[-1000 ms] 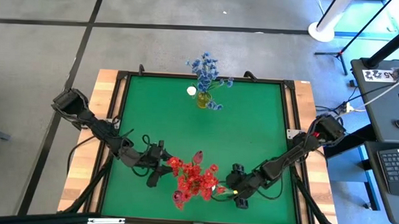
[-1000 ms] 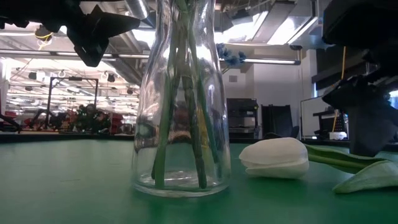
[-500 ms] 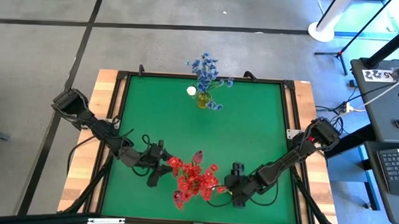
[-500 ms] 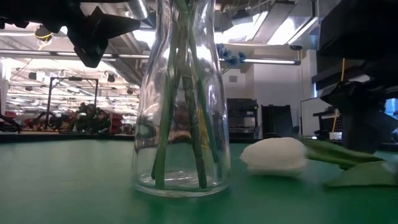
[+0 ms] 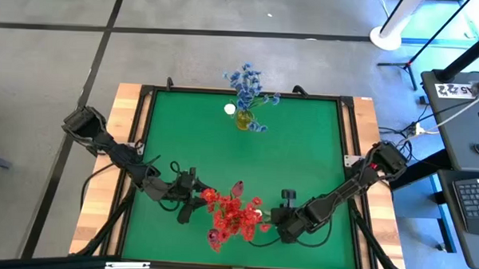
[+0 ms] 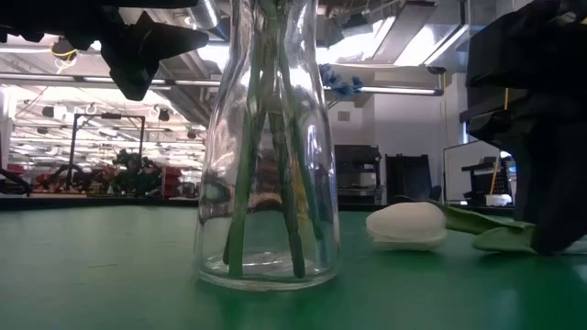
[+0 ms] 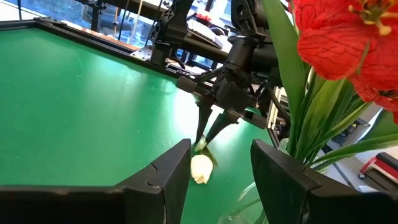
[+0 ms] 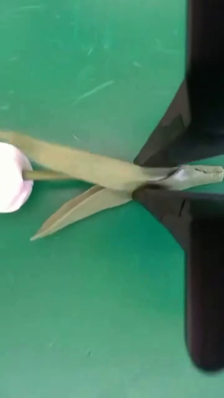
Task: Sort flowers into vase by color
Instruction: Put the white flower into the yellow vase, then return to Home Position
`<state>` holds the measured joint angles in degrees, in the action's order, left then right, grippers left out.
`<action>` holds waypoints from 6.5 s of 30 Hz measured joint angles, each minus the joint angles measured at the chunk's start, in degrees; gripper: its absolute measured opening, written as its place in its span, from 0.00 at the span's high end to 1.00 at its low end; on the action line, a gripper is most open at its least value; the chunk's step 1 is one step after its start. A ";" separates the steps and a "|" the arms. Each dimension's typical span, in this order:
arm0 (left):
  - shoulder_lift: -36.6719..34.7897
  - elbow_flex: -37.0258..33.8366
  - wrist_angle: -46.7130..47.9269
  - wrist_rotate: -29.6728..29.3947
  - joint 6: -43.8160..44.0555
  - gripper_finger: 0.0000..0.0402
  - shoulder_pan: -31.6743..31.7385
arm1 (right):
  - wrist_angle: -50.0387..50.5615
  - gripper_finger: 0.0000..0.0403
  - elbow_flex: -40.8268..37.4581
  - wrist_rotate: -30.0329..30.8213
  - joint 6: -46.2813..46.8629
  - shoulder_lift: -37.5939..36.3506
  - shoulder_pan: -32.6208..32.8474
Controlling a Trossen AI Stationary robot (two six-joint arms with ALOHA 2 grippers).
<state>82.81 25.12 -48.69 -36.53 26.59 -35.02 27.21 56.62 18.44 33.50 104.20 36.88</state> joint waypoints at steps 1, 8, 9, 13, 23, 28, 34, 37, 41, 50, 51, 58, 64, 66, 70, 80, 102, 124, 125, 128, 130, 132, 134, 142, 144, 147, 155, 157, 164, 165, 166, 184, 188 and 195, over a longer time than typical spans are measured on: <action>0.00 0.00 0.03 0.00 0.00 0.60 0.01 | 0.17 0.87 0.02 -0.12 -0.66 0.00 -0.25; 0.00 0.00 -0.37 -0.11 -0.02 0.60 0.01 | 2.87 0.97 -0.31 2.69 -0.55 -1.83 -3.61; 0.00 0.00 -1.08 -0.15 -0.05 0.60 0.00 | 4.41 0.96 -0.55 3.85 -0.59 -2.64 -4.19; -1.02 0.02 -2.26 -0.19 -1.40 0.59 0.00 | 10.68 0.99 -0.35 9.43 0.58 -8.20 -5.97; -8.16 0.04 -0.38 -6.10 -8.78 0.59 -0.87 | 14.38 0.99 -0.33 30.37 0.65 -28.59 -7.50; -11.53 0.04 3.35 -9.46 -9.31 0.59 -0.96 | 5.97 0.99 -0.29 39.98 -8.81 -39.51 -7.58; -12.17 0.04 4.24 -9.42 -9.31 0.59 0.04 | -18.27 1.00 -0.22 25.32 -30.41 -47.21 -12.41; -12.15 0.04 4.37 -9.38 -9.29 0.59 0.63 | -28.43 1.00 -0.15 5.51 -36.56 -47.49 -17.60; -12.15 0.04 4.34 -9.30 -9.27 0.59 1.26 | -36.13 1.00 -0.22 -11.96 -40.56 -45.87 -25.40; -12.15 0.05 4.27 -9.38 -12.03 0.60 2.27 | -65.99 1.00 -11.81 -34.50 -43.24 -45.57 -44.92; -12.15 0.04 4.25 -9.39 -12.12 0.60 2.76 | -68.83 1.00 -12.81 -37.23 -41.57 -45.57 -47.79; -12.15 0.04 6.40 -1.87 -12.25 0.60 9.62 | -78.83 1.00 -15.30 -51.27 -31.23 -43.14 -65.19; -12.28 0.04 9.09 3.09 -13.26 0.60 18.97 | -88.28 1.00 -15.26 -58.05 -25.64 -38.67 -73.68; -12.28 0.04 9.00 5.80 -13.26 0.60 22.30 | -92.66 1.00 -15.26 -59.55 -23.28 -36.54 -75.00; -12.28 0.04 8.90 11.82 -12.77 0.60 28.30 | -101.20 1.00 -15.19 -60.75 -20.51 -31.51 -75.56; -12.33 0.04 8.72 19.36 -11.61 0.60 37.00 | -106.75 1.00 -8.17 -66.10 -20.18 -17.74 -74.78; -12.33 0.04 9.32 19.76 -12.47 0.60 38.55 | -117.22 1.00 -4.02 -66.21 -18.71 -5.56 -73.62; -12.33 0.04 10.78 19.76 -13.20 0.60 38.85 | -113.94 1.00 -3.28 -64.34 -23.97 -4.55 -69.52; -12.33 0.04 10.80 19.81 -13.20 0.60 38.85 | -113.05 1.00 -3.28 -64.14 -24.79 -4.55 -69.52; -12.33 0.04 10.81 20.27 -13.22 0.60 38.86 | -112.10 1.00 -3.30 -63.98 -26.25 -3.98 -69.52; -12.33 0.04 10.82 20.41 -13.22 0.60 38.85 | -112.02 1.00 -3.29 -63.84 -26.30 -3.23 -69.52; -12.35 0.04 10.87 20.40 -13.22 0.60 38.87 | -112.26 1.00 -3.28 -63.57 -26.34 -2.13 -69.49; -12.33 0.04 11.02 20.41 -13.22 0.60 38.87 | -112.55 1.00 -3.31 -63.44 -26.33 -0.70 -69.52; -12.35 0.04 12.07 20.41 -13.00 0.60 38.87 | -113.26 1.00 -3.34 -63.44 -24.86 2.55 -69.52; -12.35 0.04 12.12 20.41 -12.60 0.60 38.87 | -112.98 1.00 -3.34 -63.53 -23.86 2.93 -69.52; -12.35 0.04 12.26 20.41 -12.57 0.60 38.86 | -111.40 1.00 -3.37 -63.85 -23.23 3.72 -69.52; -12.35 0.04 12.28 20.41 -12.13 0.60 38.86 | -98.39 1.00 -4.03 -62.34 -25.93 3.80 -69.54; -12.35 0.04 12.28 20.41 -12.12 0.59 38.85 | -95.95 1.00 -4.02 -62.45 -26.29 3.80 -69.54; -12.35 0.04 12.26 20.41 -11.64 0.59 38.85 | -93.05 0.87 -4.05 -63.31 -24.92 3.68 -69.54; -12.35 0.04 12.27 20.41 -11.49 0.59 38.85 | -92.85 0.84 -4.08 -63.52 -24.65 3.45 -69.54; -12.35 0.04 12.26 20.41 -11.01 0.59 38.85 | -92.70 0.80 -4.11 -63.59 -24.58 3.14 -69.54; -12.35 0.04 12.26 20.39 -10.23 0.59 38.85 | -79.31 0.37 -4.11 -66.88 -25.00 -8.13 -69.52; -12.35 0.04 12.26 20.39 -10.18 0.59 38.85 | -73.61 0.35 -4.11 -64.79 -28.33 -8.46 -69.54; -12.35 0.02 12.26 20.39 -10.11 0.59 38.85 | -66.52 0.33 -4.11 -63.04 -30.99 -8.48 -69.52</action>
<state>70.46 25.15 -36.42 -16.14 16.48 3.84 -39.31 52.51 -44.60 2.50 95.72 -32.64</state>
